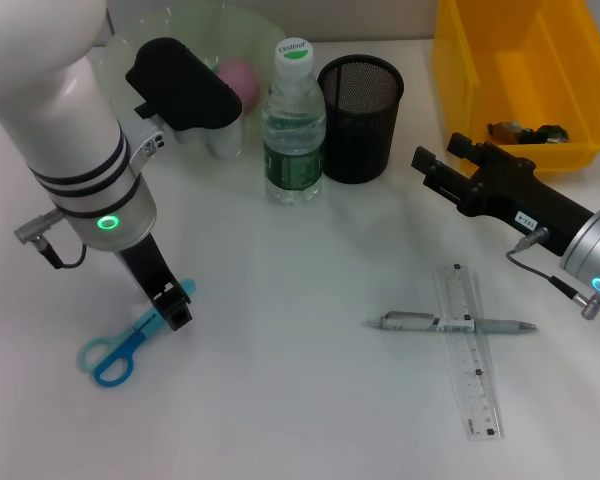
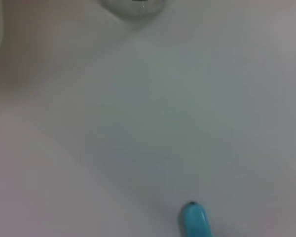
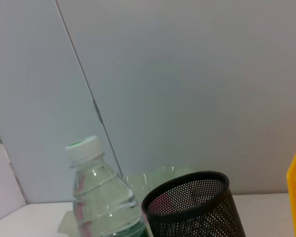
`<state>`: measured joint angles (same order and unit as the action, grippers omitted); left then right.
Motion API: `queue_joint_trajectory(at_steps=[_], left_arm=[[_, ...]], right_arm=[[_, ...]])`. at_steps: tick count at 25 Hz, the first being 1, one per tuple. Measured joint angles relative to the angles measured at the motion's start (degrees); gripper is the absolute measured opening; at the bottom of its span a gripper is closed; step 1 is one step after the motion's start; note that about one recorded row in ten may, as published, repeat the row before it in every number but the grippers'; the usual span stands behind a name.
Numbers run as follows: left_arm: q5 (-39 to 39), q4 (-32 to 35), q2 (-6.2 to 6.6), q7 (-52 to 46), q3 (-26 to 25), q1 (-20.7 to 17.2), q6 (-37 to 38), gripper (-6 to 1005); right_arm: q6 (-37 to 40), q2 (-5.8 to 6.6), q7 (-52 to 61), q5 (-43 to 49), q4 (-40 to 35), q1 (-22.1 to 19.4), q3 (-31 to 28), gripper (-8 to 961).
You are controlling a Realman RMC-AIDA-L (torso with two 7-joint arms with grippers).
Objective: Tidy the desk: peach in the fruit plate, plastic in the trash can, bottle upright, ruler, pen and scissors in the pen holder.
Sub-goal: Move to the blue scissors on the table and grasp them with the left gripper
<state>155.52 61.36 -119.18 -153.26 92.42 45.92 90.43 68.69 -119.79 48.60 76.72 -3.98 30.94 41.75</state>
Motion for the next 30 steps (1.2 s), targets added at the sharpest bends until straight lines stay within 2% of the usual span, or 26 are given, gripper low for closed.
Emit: queue_joint_trajectory(at_steps=[30], left_arm=[[0.01, -2.39, 0.0, 0.29, 0.82, 1.0, -0.93, 461]], right_arm=[[-0.05, 0.0, 0.0, 0.01, -0.06, 0.0, -0.05, 652]])
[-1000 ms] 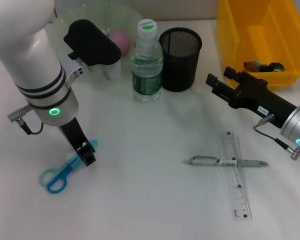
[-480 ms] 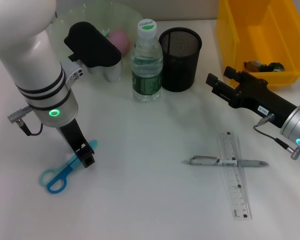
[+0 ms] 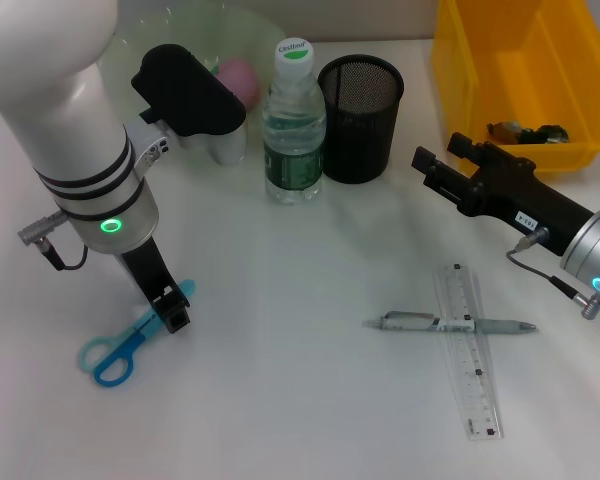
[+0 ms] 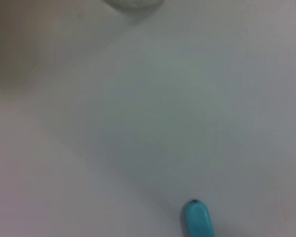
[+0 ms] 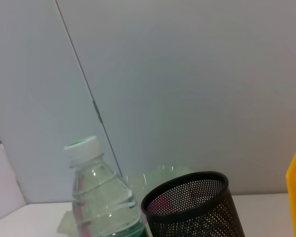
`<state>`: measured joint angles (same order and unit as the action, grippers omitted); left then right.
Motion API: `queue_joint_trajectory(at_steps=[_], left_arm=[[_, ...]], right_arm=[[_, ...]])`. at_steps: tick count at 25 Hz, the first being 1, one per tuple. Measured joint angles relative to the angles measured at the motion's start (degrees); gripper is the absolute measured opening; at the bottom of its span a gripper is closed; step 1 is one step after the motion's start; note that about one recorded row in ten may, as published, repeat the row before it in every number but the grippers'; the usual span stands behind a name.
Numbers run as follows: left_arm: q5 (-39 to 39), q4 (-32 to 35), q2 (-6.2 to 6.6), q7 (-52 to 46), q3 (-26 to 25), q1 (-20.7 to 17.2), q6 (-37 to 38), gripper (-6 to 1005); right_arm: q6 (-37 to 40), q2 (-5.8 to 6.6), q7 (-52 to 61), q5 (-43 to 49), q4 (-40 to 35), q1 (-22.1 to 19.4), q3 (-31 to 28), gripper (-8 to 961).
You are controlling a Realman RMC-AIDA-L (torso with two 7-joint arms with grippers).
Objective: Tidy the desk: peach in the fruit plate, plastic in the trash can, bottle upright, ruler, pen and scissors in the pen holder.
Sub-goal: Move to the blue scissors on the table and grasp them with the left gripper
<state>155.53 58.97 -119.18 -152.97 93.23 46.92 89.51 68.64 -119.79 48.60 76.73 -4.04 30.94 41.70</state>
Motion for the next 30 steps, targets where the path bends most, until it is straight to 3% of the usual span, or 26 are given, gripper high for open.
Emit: queue_joint_trajectory(at_steps=[17, 22, 30], left_arm=[[0.02, -0.63, 0.0, 0.4, 0.09, 0.18, -0.21, 401], [0.04, -0.69, 0.0, 0.41, 0.57, 0.26, -0.22, 282], [-0.03, -0.71, 0.0, 0.41, 0.63, 0.28, -0.32, 231]], right_arm=[[-0.06, 0.0, 0.0, 0.0, -0.09, 0.01, -0.54, 653], [-0.08, 0.0, 0.0, 0.0, -0.09, 0.08, -0.56, 653], [-0.09, 0.0, 0.0, 0.0, -0.09, 0.09, -0.57, 653]])
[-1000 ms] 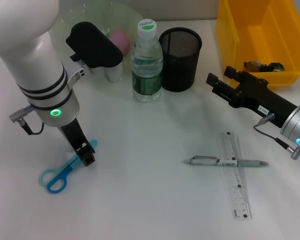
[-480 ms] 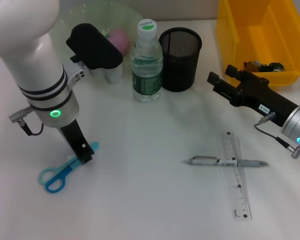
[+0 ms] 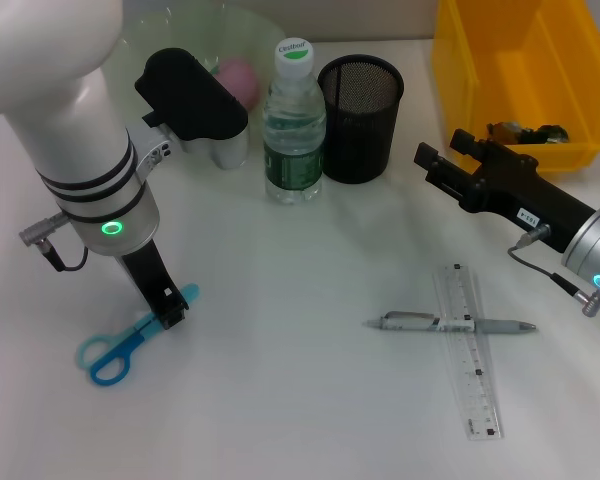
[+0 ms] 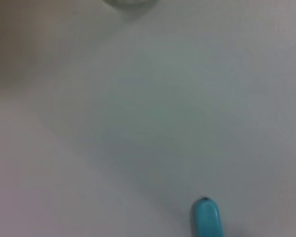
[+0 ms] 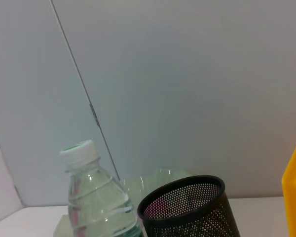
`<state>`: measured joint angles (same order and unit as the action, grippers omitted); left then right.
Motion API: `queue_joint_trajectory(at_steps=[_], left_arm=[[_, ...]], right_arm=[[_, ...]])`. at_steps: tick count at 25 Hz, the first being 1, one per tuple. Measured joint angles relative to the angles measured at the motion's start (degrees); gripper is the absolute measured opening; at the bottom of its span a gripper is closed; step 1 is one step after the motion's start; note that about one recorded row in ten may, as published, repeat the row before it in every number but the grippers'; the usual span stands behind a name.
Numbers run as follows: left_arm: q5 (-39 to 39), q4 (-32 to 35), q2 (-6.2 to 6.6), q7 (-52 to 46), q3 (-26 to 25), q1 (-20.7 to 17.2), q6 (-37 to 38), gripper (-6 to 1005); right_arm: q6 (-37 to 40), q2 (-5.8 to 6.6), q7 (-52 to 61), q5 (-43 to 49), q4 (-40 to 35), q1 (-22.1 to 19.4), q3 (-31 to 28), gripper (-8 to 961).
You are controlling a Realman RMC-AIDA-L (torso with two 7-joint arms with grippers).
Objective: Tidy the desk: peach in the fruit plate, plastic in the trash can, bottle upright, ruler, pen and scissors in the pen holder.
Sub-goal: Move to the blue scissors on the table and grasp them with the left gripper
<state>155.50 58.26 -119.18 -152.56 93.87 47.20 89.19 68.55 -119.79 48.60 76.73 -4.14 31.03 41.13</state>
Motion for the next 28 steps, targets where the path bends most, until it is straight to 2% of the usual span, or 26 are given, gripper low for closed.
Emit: queue_joint_trajectory(at_steps=[7, 17, 28], left_arm=[[-0.03, 0.22, 0.0, -0.01, -0.22, 0.0, -0.21, 186], [-0.01, 0.28, 0.0, 0.01, 0.0, -0.01, -0.26, 56], [0.21, 2.7, 0.0, -0.05, 0.16, 0.29, 1.6, 70]], right_arm=[[0.0, 0.0, 0.0, 0.0, 0.01, 0.0, 0.0, 652], [0.0, 0.0, 0.0, 0.0, 0.03, 0.0, 0.0, 652], [0.0, 0.0, 0.0, 0.0, 0.22, -0.05, 0.0, 652]])
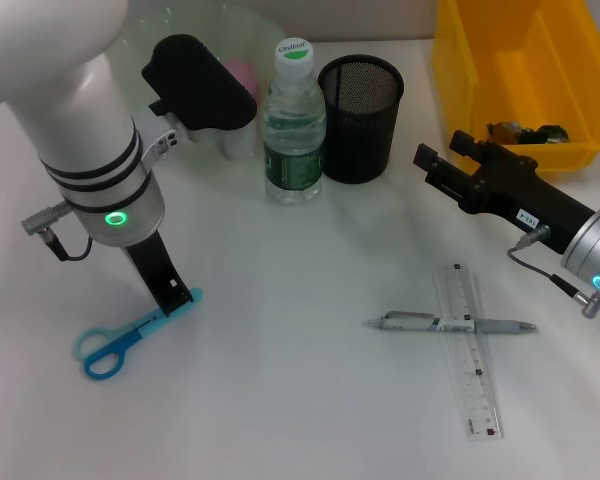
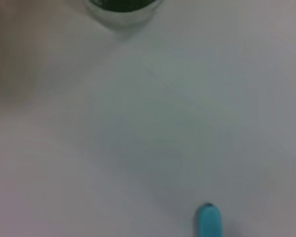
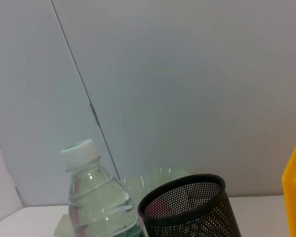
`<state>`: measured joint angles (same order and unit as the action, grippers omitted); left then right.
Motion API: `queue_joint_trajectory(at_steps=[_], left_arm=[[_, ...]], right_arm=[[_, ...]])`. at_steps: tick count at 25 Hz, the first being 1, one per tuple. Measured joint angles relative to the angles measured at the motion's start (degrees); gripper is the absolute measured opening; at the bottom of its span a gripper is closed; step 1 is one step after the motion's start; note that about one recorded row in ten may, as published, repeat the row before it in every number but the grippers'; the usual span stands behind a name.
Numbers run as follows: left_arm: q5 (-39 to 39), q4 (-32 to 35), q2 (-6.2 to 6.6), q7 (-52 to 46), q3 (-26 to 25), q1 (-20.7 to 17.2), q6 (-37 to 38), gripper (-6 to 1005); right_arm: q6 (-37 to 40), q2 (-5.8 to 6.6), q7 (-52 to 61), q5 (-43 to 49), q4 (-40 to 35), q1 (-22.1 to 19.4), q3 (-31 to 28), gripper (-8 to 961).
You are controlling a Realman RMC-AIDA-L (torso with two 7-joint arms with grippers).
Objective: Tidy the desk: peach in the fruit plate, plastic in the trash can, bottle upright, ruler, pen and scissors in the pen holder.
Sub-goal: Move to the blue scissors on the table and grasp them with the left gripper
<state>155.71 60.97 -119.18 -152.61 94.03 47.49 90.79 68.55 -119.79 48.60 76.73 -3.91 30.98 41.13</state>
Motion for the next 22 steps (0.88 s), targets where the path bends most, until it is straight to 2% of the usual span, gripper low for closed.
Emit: queue_joint_trajectory(at_steps=[2, 6, 15, 22], left_arm=[[-0.01, 0.01, 0.0, 0.05, 0.18, 0.11, 0.18, 72], [-0.11, 0.98, 0.0, 0.04, 0.13, 0.45, 0.57, 175], [0.36, 1.33, 0.0, -0.14, 0.97, 1.35, 1.98, 191], [0.11, -0.6, 0.0, -1.0, 1.32, 2.34, 2.5, 315]], right_arm=[[0.0, 0.0, 0.0, 0.0, 0.03, -0.09, 0.0, 652], [0.0, 0.0, 0.0, 0.0, 0.03, -0.19, 0.0, 652], [0.0, 0.0, -0.55, 0.0, -0.05, -0.3, -0.47, 652], [0.02, 0.0, -1.7, 0.0, 0.3, -0.28, -1.62, 652]])
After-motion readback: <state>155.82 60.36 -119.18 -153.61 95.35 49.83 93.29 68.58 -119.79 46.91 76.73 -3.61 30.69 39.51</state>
